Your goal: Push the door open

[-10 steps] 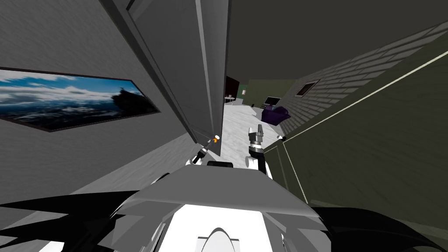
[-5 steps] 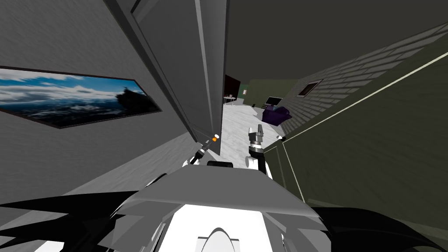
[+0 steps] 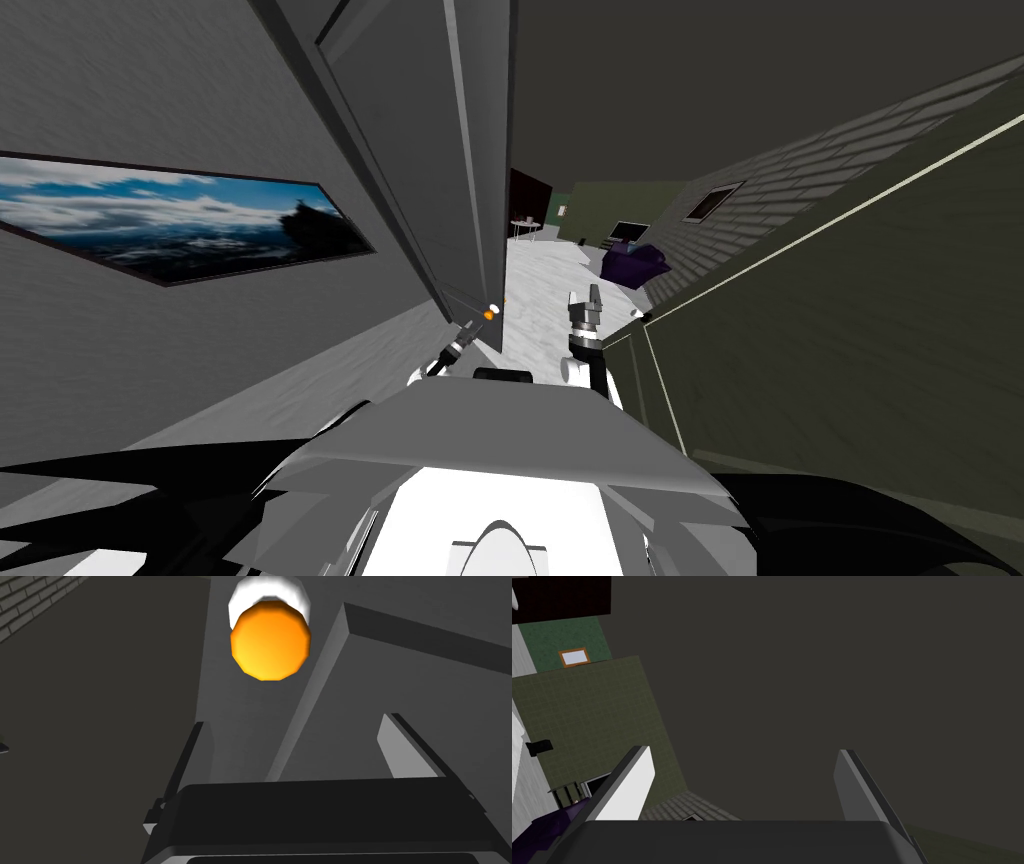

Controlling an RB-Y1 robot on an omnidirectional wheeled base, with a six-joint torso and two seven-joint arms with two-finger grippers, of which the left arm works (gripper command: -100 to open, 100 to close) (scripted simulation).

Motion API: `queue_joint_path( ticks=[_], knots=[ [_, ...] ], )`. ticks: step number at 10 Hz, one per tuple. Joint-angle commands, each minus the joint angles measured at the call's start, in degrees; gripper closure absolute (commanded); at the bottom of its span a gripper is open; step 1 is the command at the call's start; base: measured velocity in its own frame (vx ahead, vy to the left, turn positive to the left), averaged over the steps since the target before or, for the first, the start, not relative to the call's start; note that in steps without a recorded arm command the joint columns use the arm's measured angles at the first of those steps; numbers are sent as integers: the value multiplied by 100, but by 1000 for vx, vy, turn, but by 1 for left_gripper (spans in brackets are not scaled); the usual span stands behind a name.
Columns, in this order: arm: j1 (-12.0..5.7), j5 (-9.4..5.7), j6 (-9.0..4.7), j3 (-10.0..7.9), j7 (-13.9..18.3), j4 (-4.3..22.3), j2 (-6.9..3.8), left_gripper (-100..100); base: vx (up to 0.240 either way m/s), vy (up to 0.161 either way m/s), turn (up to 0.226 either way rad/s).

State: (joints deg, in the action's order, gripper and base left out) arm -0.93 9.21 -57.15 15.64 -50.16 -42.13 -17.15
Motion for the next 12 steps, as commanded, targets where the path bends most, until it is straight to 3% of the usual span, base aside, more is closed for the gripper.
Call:
queue_joint_path(
  ticks=[1, 8, 12],
  knots=[
    [48, 64, -44, -17, -286, -11, -91, -100, -27, -37, 34],
    [199, 294, -246, -87, -1131, 12, -448, -100, -36, -42, 36],
    [166, 273, -128, -120, -1149, -20, -349, -100, 113, -58, -27]
  ],
)
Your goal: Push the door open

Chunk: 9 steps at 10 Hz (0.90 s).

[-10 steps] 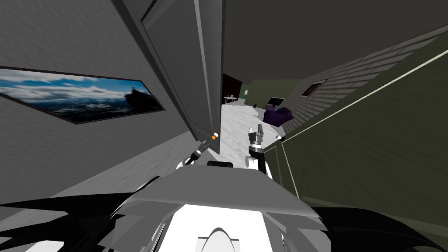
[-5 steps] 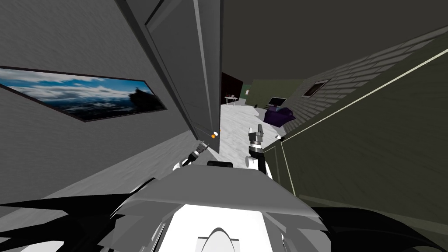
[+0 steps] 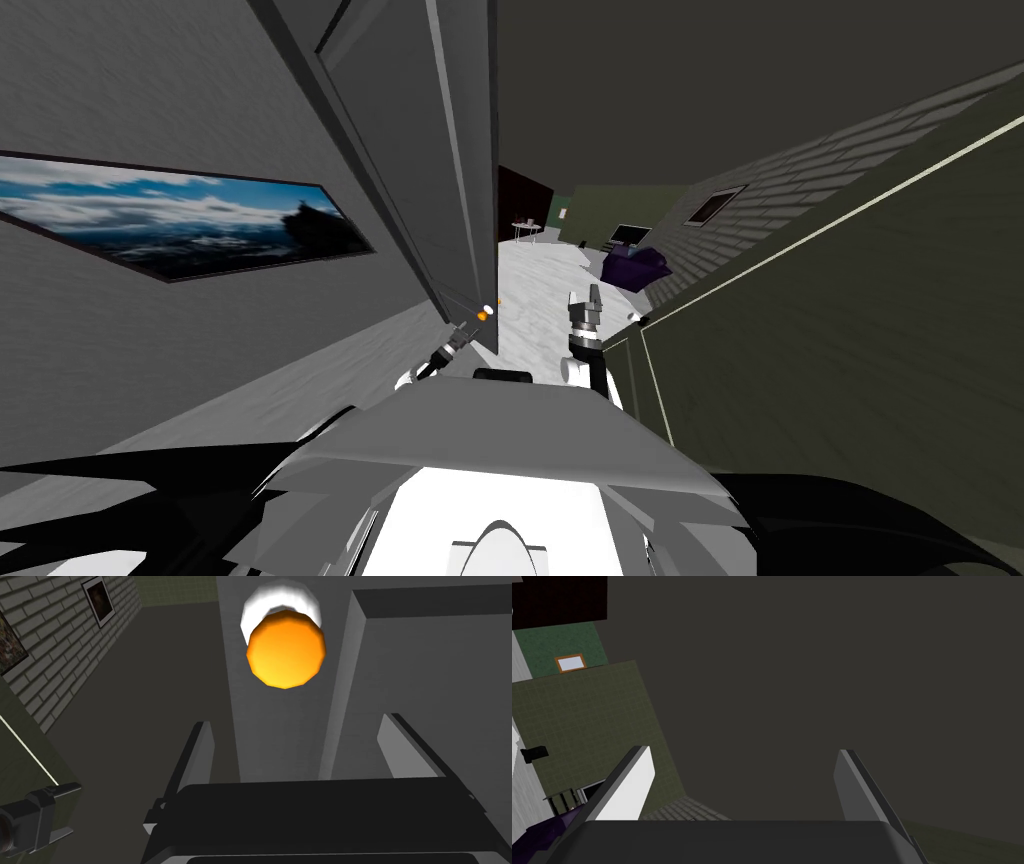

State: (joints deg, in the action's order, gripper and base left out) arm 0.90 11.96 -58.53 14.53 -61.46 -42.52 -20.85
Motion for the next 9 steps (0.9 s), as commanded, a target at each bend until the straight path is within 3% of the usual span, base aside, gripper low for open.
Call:
queue_joint_path(
  ticks=[1, 4, 5, 6, 9],
  knots=[
    [-38, -5, 35, -23, -44, 35, 54, -100, 194, -110, -46],
    [-92, -13, 98, -60, -108, 74, 137, -100, 192, -76, -36],
    [-80, -12, 84, -53, -91, 61, 119, -100, 82, -20, -3],
    [-80, -12, 84, -53, -91, 61, 119, 100, -10, 0, 3],
    [-80, -12, 84, -53, -91, 61, 119, 100, -22, 8, -4]
  ],
)
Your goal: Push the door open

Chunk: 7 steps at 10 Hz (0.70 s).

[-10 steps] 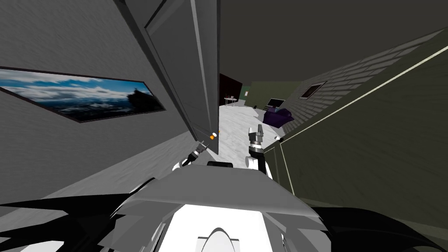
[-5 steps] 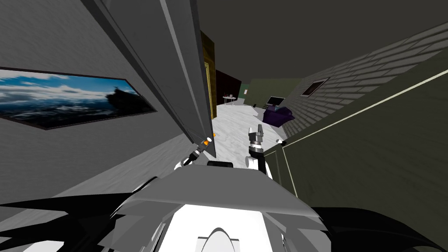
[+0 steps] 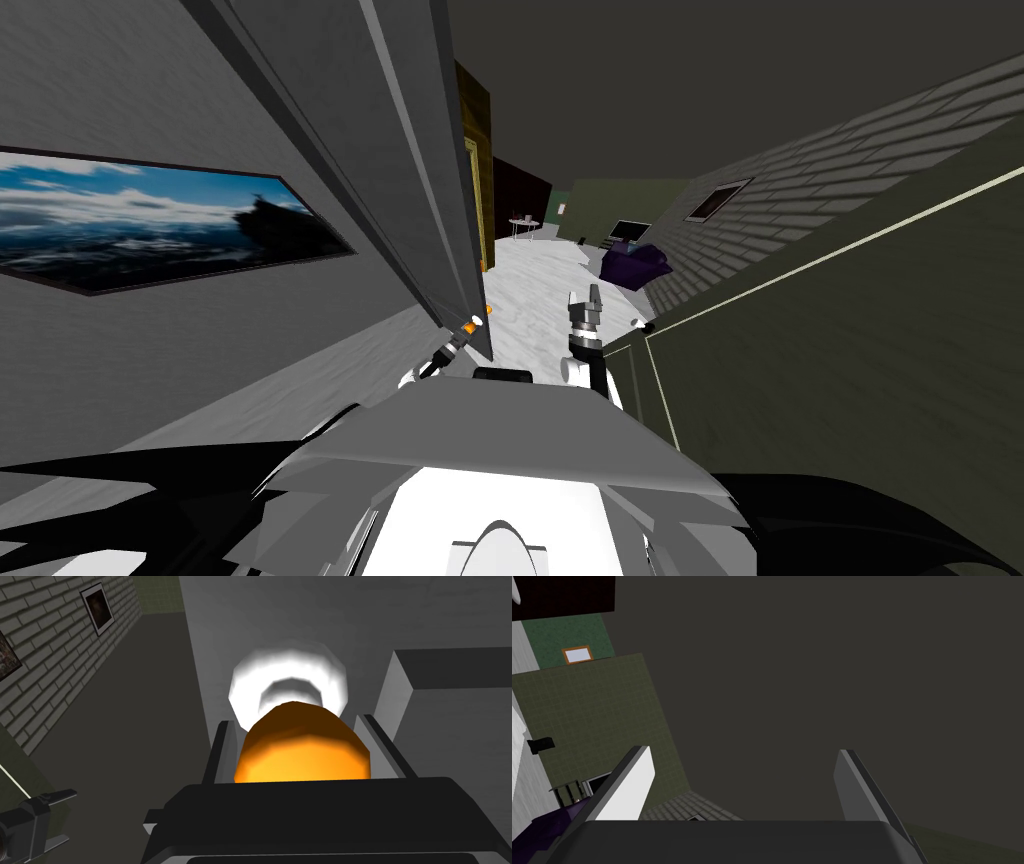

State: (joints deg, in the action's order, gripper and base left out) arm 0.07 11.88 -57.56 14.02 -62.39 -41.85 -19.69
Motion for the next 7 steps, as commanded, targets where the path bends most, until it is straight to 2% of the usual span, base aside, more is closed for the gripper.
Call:
queue_joint_path(
  ticks=[1, 2, 7],
  knots=[
    [3, -4, -13, -2, 2, -6, 2, 100, -7, 4, 6],
    [3, -4, -13, -2, 2, -6, 2, 100, 0, 0, 0],
    [-35, -178, 37, -70, 672, 35, 71, 100, 17, -5, -25]
  ],
)
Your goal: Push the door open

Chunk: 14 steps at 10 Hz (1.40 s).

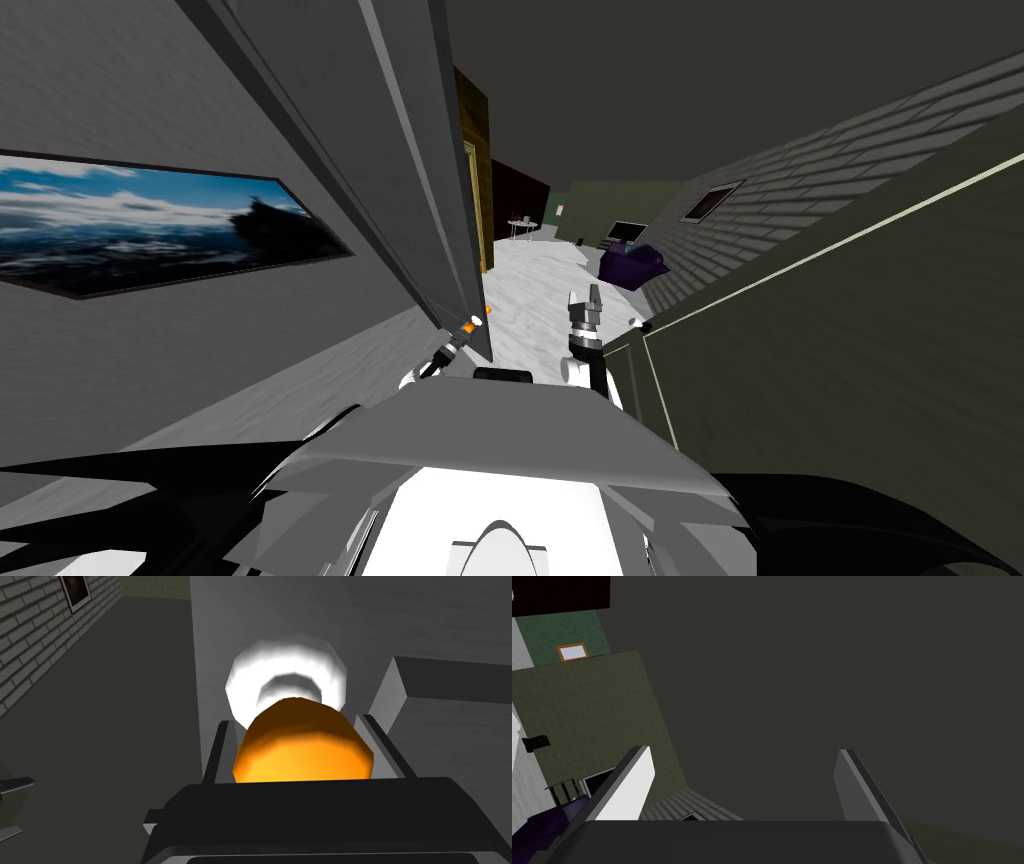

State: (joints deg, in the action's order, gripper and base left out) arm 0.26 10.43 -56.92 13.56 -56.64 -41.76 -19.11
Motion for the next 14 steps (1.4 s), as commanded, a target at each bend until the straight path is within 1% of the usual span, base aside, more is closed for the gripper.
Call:
queue_joint_path(
  ticks=[1, 6, 7, 8, 9, 10, 12, 13, 14],
  knots=[
    [-63, -67, -21, -37, 220, 31, 26, 100, 23, -3, -29],
    [-121, -306, 26, -133, 1031, 71, 124, 100, 32, -8, -41],
    [-121, -306, 26, -133, 1076, 71, 124, 100, 21, -6, -17],
    [-136, -367, 38, -157, 1282, 81, 149, 100, 19, -8, -25],
    [-150, -427, 50, -181, 1432, 92, 173, 100, 26, -9, -48],
    [-150, -427, 50, -181, 1488, 92, 173, 100, 21, -5, -22],
    [-180, -547, 73, -229, 1848, 112, 223, 100, 30, -6, -33],
    [-180, -547, 73, -229, 1899, 112, 223, 100, 22, -5, -27],
    [-197, -616, 87, -256, 2124, 123, 251, 100, 29, -4, -30]
  ],
)
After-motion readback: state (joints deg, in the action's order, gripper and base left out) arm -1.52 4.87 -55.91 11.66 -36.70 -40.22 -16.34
